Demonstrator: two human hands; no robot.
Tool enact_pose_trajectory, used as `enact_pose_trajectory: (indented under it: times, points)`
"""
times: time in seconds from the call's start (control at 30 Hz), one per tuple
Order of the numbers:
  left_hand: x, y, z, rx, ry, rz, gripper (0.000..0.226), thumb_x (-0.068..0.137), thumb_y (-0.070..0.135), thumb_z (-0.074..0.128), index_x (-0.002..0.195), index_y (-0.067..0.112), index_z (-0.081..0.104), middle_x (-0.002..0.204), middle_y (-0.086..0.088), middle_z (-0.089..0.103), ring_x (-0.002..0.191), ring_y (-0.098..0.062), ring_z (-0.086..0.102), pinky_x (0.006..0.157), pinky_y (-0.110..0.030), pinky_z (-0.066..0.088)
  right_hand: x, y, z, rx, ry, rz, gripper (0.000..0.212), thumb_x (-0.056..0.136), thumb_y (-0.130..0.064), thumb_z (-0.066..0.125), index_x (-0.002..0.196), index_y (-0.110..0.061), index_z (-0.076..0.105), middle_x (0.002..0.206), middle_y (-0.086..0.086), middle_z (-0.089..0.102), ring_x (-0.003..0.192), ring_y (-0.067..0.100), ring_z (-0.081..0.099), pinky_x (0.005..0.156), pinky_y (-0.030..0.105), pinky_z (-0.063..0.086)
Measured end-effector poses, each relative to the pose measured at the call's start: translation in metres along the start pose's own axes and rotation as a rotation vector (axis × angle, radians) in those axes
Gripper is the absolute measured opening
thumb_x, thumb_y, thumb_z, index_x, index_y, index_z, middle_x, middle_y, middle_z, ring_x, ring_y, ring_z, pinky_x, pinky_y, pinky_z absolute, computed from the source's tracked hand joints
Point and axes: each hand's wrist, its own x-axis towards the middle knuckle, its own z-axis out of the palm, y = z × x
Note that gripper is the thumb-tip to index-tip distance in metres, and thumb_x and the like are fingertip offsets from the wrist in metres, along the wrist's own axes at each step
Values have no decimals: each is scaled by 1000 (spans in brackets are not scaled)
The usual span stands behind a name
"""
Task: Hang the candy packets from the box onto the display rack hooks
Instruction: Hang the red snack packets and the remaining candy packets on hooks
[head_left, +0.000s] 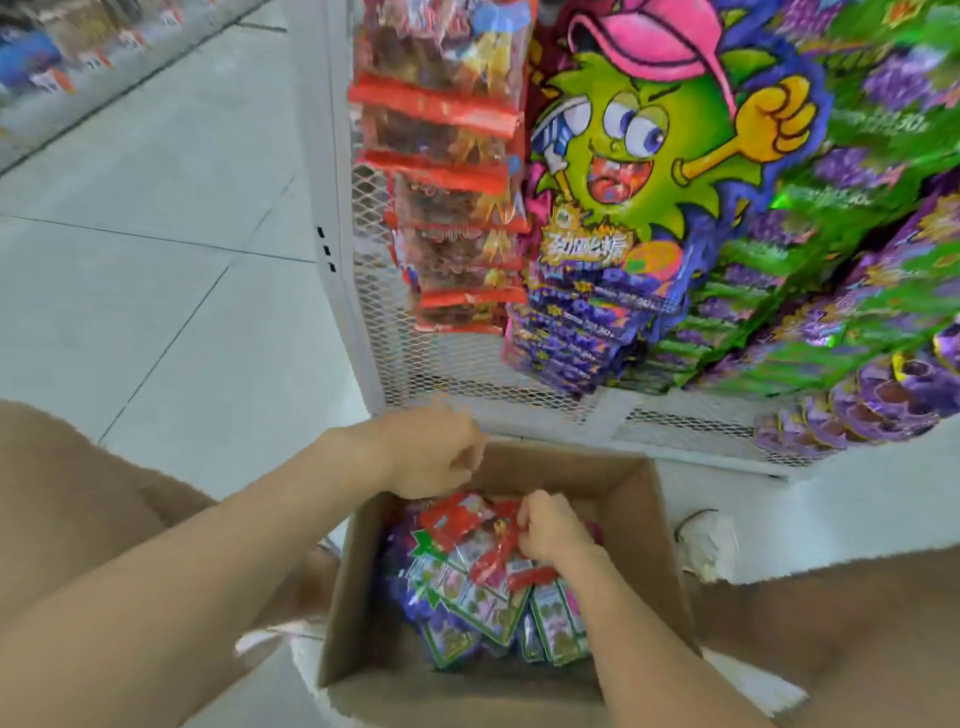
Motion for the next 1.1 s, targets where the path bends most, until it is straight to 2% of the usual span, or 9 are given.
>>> enact_pose_trajectory:
  times: [0.2, 0.43, 0.57, 0.63, 0.77, 0.83, 0.9, 1.0, 1.1]
  points:
    - [18, -18, 30, -5, -112, -40, 15, 102, 28, 55, 100, 22, 68, 91, 3, 63, 95, -27, 63, 84, -36, 53, 0, 11, 76, -298, -32, -125, 97, 85, -31, 80, 161, -20, 20, 162, 13, 29, 136, 38, 50, 104, 49, 52]
    - [25, -20, 36, 21, -208, -90, 21, 105, 24, 46, 101, 22, 66, 105, -4, 69, 99, -32, 64, 88, -43, 56, 10, -2, 80, -394, 203, -230, 50, 91, -2, 58, 139, -16, 60, 128, 9, 68, 120, 30, 64, 108, 42, 46]
    - [24, -20, 28, 32, -217, -130, 17, 105, 16, 50, 117, 20, 62, 115, -5, 63, 109, -30, 62, 91, -36, 52, 12, -11, 46, 82, 306, -191, 18, 103, -14, 49, 116, -17, 61, 107, 7, 72, 96, 32, 71, 79, 43, 56]
    - [22, -21, 25, 38, -192, -178, 24, 103, 12, 54, 128, 11, 58, 121, -11, 63, 108, -32, 63, 87, -37, 53, 7, -21, 17, 365, 321, -165, 11, 104, -19, 50, 111, -18, 59, 93, 5, 72, 81, 26, 67, 67, 37, 45]
    - [9, -22, 14, -132, -63, -323, 45, 103, 15, 58, 142, 4, 37, 132, -18, 54, 111, -34, 60, 86, -39, 51, -20, -43, -46, 878, 174, -128, 12, 99, -17, 57, 105, -20, 67, 89, 0, 75, 73, 14, 67, 72, 33, 55]
    - [-1, -19, 2, -372, 37, -387, 46, 103, 29, 65, 136, 4, 43, 131, -12, 58, 111, -29, 59, 85, -34, 47, -38, -53, -70, 1292, 48, -70, 13, 103, -11, 52, 107, -10, 64, 91, 6, 78, 82, 24, 74, 85, 48, 61]
    - [-9, -17, -7, -707, 163, -438, 37, 99, 33, 72, 121, 6, 59, 121, -10, 70, 103, -26, 66, 81, -36, 54, -60, -59, -92, 1616, -87, -86, 11, 104, -1, 47, 103, -2, 57, 85, 10, 75, 72, 27, 71, 77, 50, 59]
    - [-22, -12, -16, -1004, 368, -420, 29, 94, 26, 80, 97, 0, 66, 104, -22, 76, 84, -22, 69, 68, -34, 56, -77, -55, -108, 1536, -78, -172, 24, 82, -2, 59, 106, -1, 63, 97, 16, 72, 81, 27, 74, 80, 43, 60]
    - [-35, -6, -27, -727, 516, -269, 18, 91, 24, 83, 83, 13, 72, 83, -8, 77, 75, -17, 68, 74, -39, 54, -91, -54, -128, 1297, 197, -261, 51, 70, -2, 71, 117, -21, 73, 109, 6, 79, 109, 26, 73, 92, 42, 60]
